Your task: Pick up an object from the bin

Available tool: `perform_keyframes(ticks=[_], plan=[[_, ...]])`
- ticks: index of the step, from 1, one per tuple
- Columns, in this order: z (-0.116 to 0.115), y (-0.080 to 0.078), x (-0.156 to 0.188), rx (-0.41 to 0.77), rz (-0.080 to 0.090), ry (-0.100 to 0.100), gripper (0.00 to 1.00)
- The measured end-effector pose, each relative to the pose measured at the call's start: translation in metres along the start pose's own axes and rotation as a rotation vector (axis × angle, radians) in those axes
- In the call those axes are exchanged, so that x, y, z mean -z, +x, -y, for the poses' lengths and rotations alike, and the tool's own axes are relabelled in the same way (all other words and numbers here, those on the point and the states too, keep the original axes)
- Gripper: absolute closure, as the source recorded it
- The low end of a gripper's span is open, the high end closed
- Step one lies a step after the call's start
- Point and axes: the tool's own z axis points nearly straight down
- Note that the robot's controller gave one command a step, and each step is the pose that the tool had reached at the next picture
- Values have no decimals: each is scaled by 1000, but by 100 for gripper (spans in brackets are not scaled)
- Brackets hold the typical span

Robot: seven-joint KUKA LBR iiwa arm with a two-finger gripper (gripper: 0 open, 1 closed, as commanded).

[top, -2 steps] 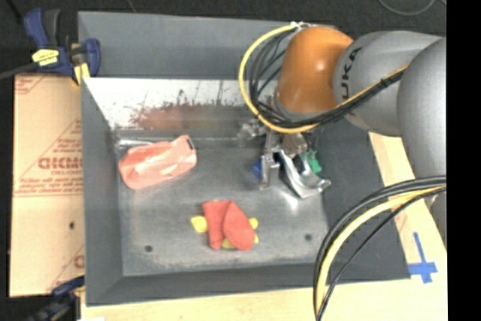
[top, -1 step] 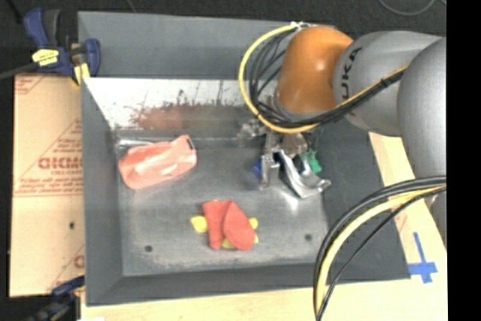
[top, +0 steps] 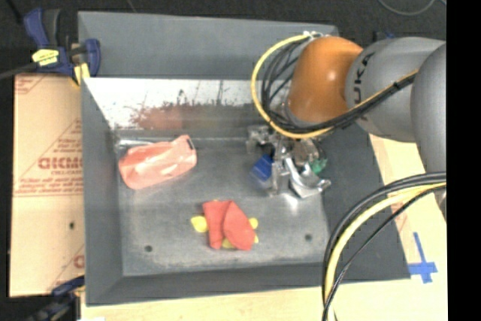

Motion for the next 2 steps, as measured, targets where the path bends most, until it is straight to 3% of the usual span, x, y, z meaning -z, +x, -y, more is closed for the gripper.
perform_keyframes(ticks=[1,2], plan=[[20,5,-10,45,0,3,100],[20,5,-11,46,0,3,100]])
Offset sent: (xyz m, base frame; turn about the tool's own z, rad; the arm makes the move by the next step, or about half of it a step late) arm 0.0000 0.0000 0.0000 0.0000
